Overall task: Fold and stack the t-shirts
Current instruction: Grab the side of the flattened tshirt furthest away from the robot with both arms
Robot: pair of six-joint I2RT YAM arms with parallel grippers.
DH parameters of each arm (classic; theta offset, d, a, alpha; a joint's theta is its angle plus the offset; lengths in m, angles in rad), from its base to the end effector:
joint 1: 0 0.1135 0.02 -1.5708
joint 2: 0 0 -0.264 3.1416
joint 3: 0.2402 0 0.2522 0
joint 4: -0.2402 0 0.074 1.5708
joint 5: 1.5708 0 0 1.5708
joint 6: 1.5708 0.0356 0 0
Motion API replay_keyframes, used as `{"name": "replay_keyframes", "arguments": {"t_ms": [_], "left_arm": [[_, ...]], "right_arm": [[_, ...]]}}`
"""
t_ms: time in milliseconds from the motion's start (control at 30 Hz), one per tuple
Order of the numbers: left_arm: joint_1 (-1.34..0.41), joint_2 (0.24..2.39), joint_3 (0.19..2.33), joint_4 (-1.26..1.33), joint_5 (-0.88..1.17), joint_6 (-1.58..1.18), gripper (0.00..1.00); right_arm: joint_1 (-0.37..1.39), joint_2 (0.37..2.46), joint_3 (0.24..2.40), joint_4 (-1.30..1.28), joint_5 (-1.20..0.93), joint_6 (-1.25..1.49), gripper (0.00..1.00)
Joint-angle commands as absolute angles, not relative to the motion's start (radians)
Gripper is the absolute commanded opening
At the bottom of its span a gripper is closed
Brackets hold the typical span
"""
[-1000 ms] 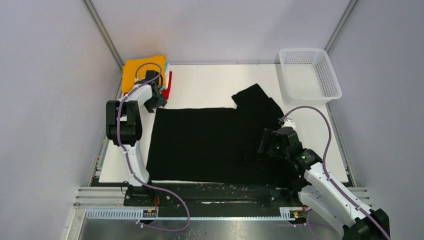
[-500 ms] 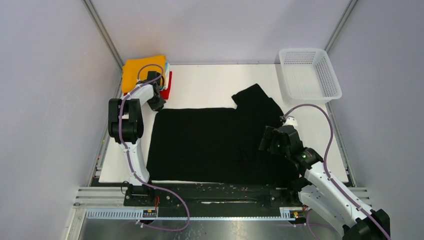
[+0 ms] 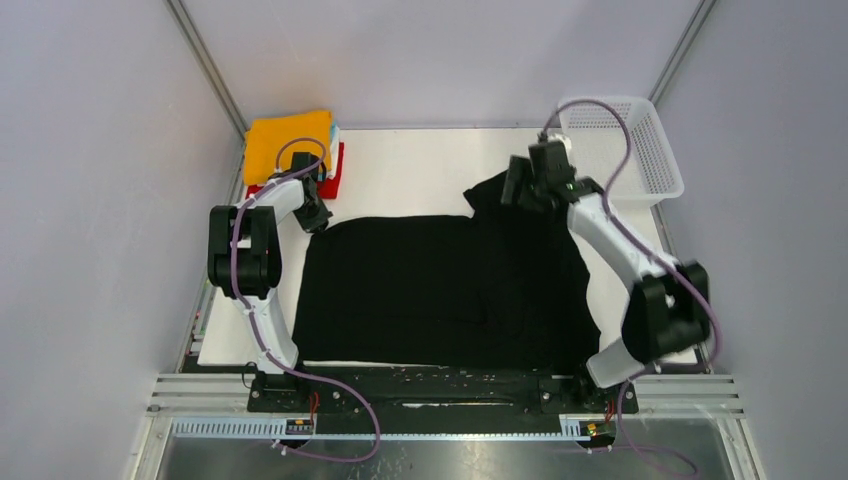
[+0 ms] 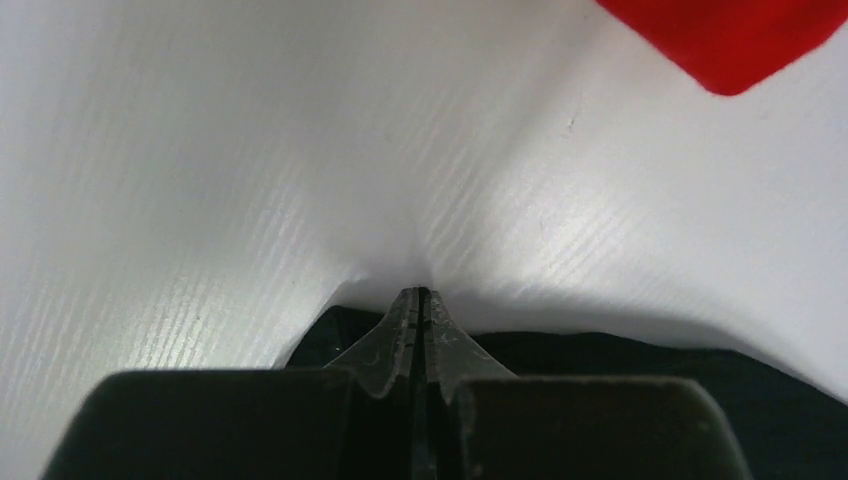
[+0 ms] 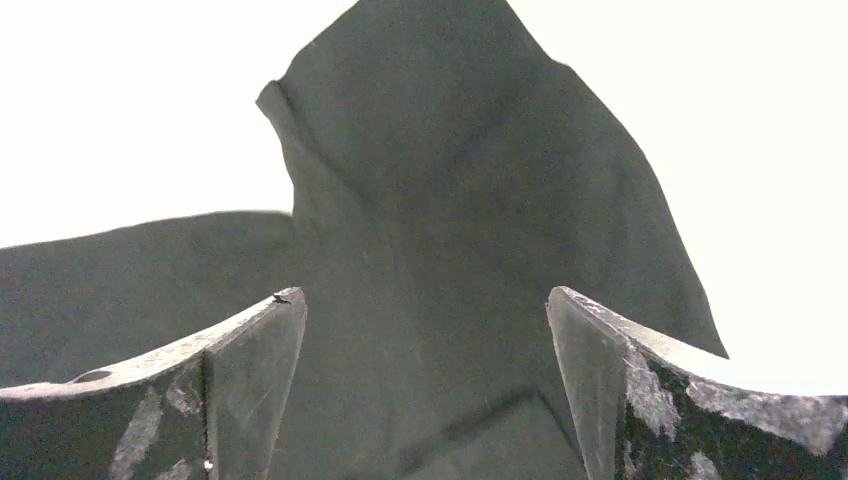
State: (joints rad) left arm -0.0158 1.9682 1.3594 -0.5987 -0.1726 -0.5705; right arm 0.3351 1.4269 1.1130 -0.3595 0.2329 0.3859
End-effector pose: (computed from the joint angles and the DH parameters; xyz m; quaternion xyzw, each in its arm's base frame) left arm 0.3962 -0.0001 0.1641 -0.2833 0.9382 0.0291 0.1968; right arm 0.3036 0.0970 0.2884 0.0731 0.8933 0.0540 0.4401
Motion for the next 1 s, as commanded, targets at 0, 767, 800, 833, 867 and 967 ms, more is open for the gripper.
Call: {"name": "replay_keyframes", "arguments": {"t_ms": [0,767,800,833,867,967], "left_arm": [[-0.015,1.904,1.351,-0.548,-0.112,-0.546,0.00],[-0.016,1.880,1.319,-0.503,-0.046,-0.543,0.00],[-0.015,1.880,1.318,-0.502,-0.045,-0.543,0.00],[-0.016,1.881,1.319,-0.501,-0.044,-0.542,0.00],[-0.015,1.882,1.319,-0.502,-0.042,-0.542,0.00],[-0.015,1.878,1.316,-0.501,-0.040,-0.541,0.00]], "right_arm": [[0.293,1.715,1.435,-0.431,0.207,0.298,1.00],[0.183,2.605,2.482,-0.747,-0.057,0.436,0.99],[0.183,2.606,2.481,-0.752,-0.072,0.432,0.99],[0.183,2.606,2.479,-0.763,-0.083,0.429,0.99],[0.183,2.606,2.471,-0.772,-0.096,0.426,0.99],[0.184,2.619,2.451,-0.827,-0.125,0.424,0.99]]}}
